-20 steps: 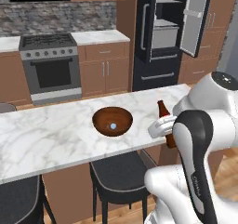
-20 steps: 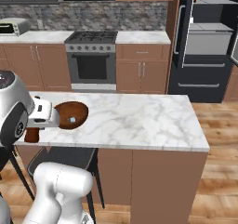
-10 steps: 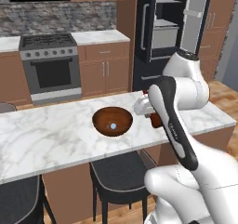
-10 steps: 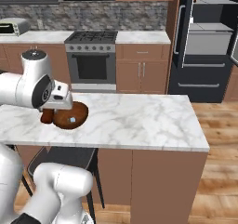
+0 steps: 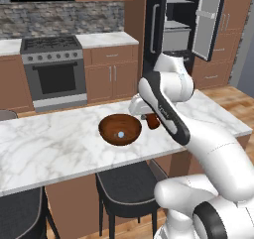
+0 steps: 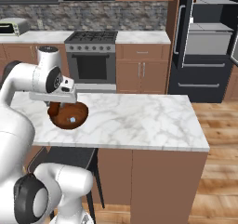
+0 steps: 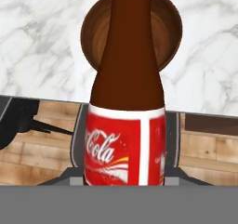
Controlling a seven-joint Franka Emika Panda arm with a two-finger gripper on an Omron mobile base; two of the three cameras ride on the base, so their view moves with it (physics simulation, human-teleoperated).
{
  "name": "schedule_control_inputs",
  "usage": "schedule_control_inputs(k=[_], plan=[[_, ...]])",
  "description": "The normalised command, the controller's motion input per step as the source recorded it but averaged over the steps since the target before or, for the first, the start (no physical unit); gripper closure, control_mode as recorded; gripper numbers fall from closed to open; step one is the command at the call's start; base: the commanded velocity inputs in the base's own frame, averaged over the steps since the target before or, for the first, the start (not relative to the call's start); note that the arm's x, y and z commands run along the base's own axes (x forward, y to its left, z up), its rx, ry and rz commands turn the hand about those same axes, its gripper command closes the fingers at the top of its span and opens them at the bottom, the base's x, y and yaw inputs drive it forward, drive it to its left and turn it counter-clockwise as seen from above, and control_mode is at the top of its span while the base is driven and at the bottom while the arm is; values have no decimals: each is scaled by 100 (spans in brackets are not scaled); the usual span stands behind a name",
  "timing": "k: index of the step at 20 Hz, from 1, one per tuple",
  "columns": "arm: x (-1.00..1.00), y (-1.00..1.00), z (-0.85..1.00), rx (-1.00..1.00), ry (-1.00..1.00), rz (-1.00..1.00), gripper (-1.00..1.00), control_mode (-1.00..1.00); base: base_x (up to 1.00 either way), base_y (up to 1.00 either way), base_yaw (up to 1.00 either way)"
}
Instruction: Open the fridge, grab two sodas, and place both sodas inside the bowl with ice on the dining counter.
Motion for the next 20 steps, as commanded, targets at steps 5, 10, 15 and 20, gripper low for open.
schedule_control_inputs(k=[5,10,15,20], plan=[[48,27,-34,-4,6,0,100,-100,0,0,0],[43,10,-30,-5,4,0,100,-100,0,0,0],[38,4,-29,-5,1,0,100,-100,0,0,0],[34,4,-31,-5,2,0,100,-100,0,0,0]])
